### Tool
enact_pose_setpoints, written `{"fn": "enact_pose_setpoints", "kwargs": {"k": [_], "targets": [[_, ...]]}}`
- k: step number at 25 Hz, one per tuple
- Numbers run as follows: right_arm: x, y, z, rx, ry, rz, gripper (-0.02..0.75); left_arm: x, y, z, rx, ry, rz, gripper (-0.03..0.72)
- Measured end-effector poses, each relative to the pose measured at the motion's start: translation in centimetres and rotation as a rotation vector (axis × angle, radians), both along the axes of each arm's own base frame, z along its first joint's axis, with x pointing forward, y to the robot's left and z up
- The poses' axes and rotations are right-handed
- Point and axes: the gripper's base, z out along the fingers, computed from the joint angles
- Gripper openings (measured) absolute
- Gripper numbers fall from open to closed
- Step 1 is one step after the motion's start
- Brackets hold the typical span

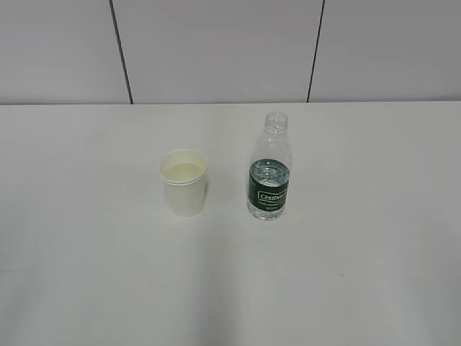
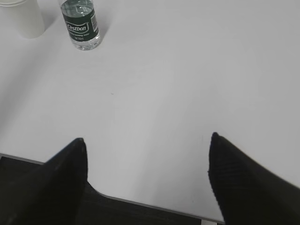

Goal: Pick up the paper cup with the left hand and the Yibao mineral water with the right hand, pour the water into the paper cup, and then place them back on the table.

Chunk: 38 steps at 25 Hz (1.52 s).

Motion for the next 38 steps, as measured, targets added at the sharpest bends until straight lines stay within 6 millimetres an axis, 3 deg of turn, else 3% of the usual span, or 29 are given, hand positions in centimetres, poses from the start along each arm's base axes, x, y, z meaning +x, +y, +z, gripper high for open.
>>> {"fn": "enact_pose_setpoints", "kwargs": {"k": [38], "targets": [[-0.04, -0.06, 0.05, 0.002, -0.006, 0.046, 0.592, -0.46, 0.03, -0.08, -0.001, -0.021, -0.001, 0.476]]}}
